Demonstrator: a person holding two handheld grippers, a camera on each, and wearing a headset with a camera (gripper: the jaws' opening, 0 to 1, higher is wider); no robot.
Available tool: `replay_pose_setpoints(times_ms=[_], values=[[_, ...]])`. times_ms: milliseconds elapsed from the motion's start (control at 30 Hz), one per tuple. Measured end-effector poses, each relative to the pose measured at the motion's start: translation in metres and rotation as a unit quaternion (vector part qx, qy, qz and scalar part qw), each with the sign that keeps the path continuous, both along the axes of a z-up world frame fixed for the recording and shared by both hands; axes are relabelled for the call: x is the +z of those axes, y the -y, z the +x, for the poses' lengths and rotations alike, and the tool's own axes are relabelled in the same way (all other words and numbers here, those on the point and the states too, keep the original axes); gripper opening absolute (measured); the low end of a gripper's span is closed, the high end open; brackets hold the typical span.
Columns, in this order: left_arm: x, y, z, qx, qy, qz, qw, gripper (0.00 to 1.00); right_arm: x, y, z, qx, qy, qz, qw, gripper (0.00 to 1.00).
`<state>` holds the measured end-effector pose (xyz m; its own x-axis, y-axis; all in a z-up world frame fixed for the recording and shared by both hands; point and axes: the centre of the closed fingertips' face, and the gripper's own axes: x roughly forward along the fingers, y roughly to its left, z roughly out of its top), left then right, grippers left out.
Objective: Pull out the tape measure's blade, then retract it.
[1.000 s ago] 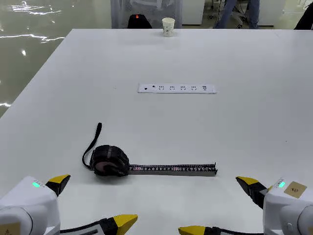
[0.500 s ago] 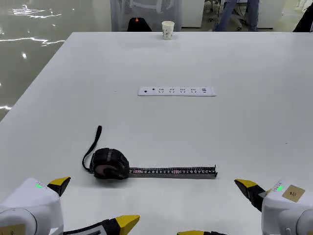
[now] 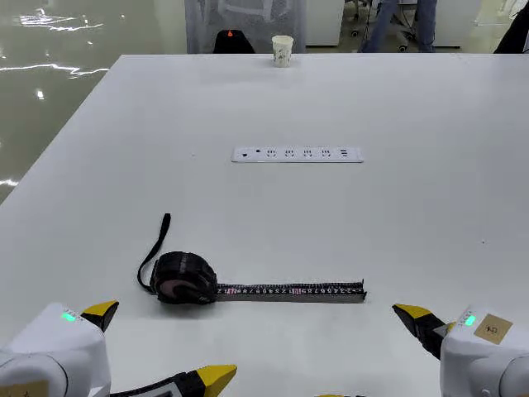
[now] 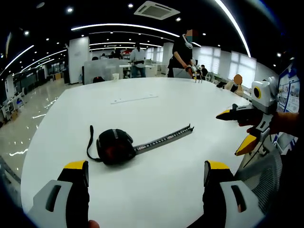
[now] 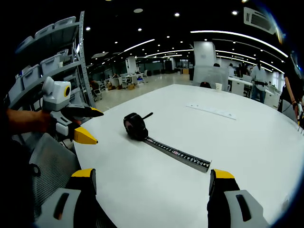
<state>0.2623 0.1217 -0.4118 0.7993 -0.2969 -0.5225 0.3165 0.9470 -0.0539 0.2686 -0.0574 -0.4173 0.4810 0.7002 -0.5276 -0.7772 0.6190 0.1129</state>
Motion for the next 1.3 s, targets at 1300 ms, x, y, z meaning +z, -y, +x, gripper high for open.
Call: replay_pose_setpoints(times_ms=[1300], values=[[-0.020,-0.010,0.026,0.040,-0.009,-0.011,0.9991,0.99,-0.038,0.022,0.019,0.112,-0.027,-0.064,0.9913,0.88]])
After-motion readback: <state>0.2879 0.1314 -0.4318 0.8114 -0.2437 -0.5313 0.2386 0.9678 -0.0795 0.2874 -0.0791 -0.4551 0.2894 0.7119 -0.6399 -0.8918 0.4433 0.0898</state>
